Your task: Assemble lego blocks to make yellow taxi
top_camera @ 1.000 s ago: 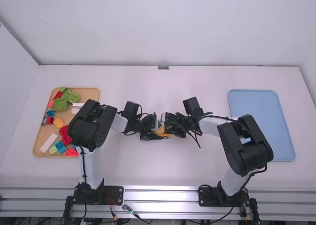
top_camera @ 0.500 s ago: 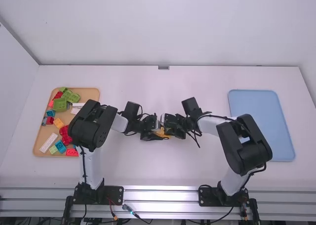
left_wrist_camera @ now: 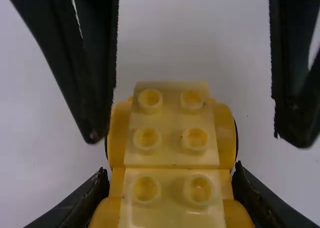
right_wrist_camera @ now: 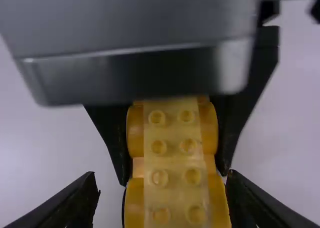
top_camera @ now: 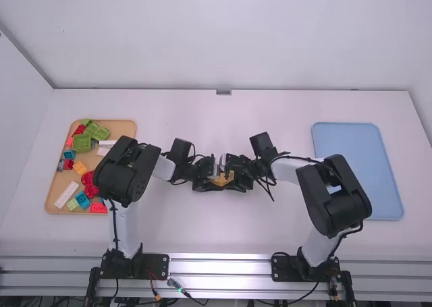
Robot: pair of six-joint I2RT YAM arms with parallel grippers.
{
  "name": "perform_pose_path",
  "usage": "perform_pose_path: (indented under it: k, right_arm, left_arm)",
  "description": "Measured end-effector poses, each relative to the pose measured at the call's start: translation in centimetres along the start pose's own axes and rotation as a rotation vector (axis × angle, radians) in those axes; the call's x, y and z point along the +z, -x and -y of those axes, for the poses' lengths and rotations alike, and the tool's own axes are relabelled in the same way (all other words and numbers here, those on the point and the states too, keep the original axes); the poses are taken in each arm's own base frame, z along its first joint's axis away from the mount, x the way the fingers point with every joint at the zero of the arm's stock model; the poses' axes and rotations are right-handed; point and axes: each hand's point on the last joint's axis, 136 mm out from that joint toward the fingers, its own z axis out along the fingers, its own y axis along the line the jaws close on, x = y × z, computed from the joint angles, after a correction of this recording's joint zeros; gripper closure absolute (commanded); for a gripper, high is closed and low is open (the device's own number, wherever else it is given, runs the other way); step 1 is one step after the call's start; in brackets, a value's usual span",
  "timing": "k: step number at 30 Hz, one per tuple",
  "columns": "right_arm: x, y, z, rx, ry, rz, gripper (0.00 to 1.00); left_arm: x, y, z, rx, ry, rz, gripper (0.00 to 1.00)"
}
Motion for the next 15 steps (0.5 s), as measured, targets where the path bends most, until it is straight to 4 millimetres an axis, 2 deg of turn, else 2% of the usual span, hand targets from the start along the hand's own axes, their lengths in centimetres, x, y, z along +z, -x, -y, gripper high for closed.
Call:
perform_pose_path:
  k: [2,3,4,5,6,7,10,15]
  right_arm:
    - [-0.7,0.1,0.4,0.009,0.001,0.037,0.32]
    - [-1.2,0.2,0.6,0.007,0.000,0.062,0.37]
    - [-1.6,0.4,0.8,0.001,-0.002,0.080,0.47]
    - [-2.2,0.7,1.0,-0.012,-0.007,0.113,0.67]
    - [-2.5,0.9,1.1,-0.015,-0.008,0.126,0.78]
    - [-2.9,1.2,1.3,-0.025,-0.013,0.146,1.00]
    - [-3.4,1.7,1.2,-0.030,-0.004,0.179,1.00]
    - [-2.6,2.2,0.3,-0.045,0.029,0.185,1.00]
  left_arm:
    - [0.0,0.0,0.0,0.000,0.000,0.000,0.71]
    - [0.0,0.0,0.0,0.000,0.000,0.000,0.71]
    - [0.0,0.0,0.0,0.001,0.000,0.000,0.70]
    - [0.0,0.0,0.0,0.000,0.000,0.000,0.69]
    - [0.0,0.0,0.0,0.000,0.000,0.000,0.69]
    - [0.0,0.0,0.0,0.000,0.000,0.000,0.69]
    - [0.0,0.0,-0.1,0.004,0.003,0.000,0.69]
    - [0.0,0.0,-0.4,-0.004,0.016,-0.003,0.70]
